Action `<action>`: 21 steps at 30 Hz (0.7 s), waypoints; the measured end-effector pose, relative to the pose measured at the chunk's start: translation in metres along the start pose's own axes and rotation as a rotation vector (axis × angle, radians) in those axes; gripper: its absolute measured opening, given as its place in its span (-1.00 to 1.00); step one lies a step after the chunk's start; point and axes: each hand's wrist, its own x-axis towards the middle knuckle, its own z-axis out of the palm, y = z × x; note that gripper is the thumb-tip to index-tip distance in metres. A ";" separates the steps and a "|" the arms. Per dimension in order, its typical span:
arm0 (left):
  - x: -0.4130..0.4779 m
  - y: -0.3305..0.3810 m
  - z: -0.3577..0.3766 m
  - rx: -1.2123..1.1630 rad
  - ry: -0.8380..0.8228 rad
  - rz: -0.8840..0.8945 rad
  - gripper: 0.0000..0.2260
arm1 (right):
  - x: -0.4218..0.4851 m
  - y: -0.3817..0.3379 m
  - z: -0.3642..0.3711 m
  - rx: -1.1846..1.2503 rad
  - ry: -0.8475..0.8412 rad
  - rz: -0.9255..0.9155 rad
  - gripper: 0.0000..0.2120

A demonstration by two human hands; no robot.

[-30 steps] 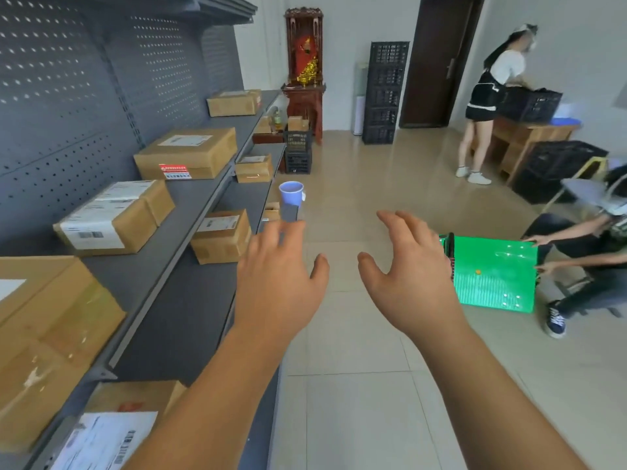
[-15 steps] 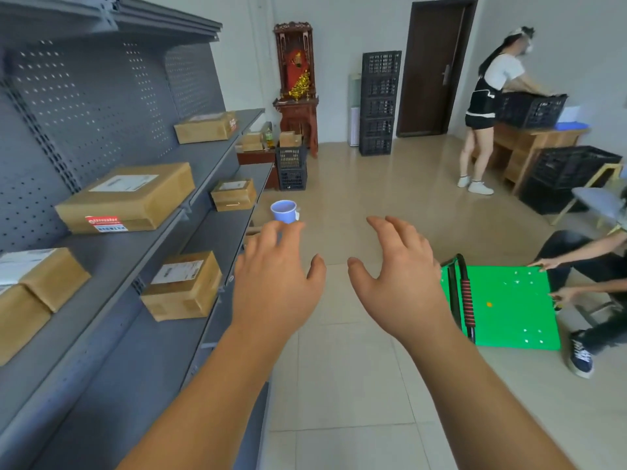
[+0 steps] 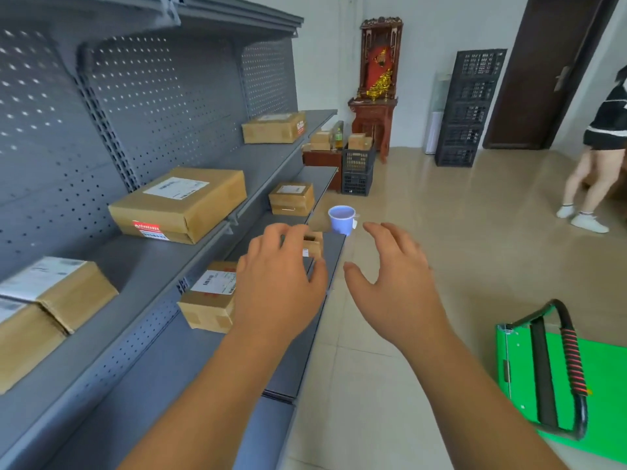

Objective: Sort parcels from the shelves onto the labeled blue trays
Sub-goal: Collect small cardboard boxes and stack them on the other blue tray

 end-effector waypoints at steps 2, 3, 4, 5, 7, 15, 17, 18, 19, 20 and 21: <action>0.017 -0.021 0.000 0.006 0.036 -0.030 -0.57 | 0.020 -0.016 0.016 0.034 -0.017 -0.043 -0.47; 0.027 -0.032 -0.001 0.010 0.051 -0.048 -0.55 | 0.030 -0.024 0.023 0.048 -0.025 -0.067 -0.47; 0.036 -0.042 -0.002 0.014 0.064 -0.068 -0.54 | 0.040 -0.031 0.031 0.057 -0.029 -0.087 -0.45; 0.044 -0.051 -0.003 0.019 0.078 -0.089 -0.53 | 0.050 -0.038 0.039 0.065 -0.030 -0.105 -0.44; 0.059 -0.069 -0.004 0.040 0.099 -0.119 -0.54 | 0.069 -0.049 0.055 0.083 -0.035 -0.128 -0.44; 0.077 -0.137 -0.009 0.195 0.113 -0.284 -0.58 | 0.116 -0.090 0.136 0.222 -0.158 -0.250 -0.41; 0.077 -0.153 -0.014 0.261 0.137 -0.337 -0.57 | 0.126 -0.104 0.157 0.275 -0.229 -0.305 -0.44; 0.077 -0.161 -0.018 0.286 0.161 -0.368 -0.57 | 0.132 -0.112 0.167 0.300 -0.262 -0.343 -0.46; 0.077 -0.169 -0.023 0.306 0.180 -0.410 -0.56 | 0.136 -0.121 0.177 0.325 -0.292 -0.384 -0.46; 0.075 -0.177 -0.027 0.327 0.195 -0.458 -0.55 | 0.139 -0.130 0.187 0.351 -0.324 -0.423 -0.47; 0.073 -0.184 -0.032 0.347 0.207 -0.501 -0.53 | 0.142 -0.139 0.197 0.378 -0.356 -0.458 -0.47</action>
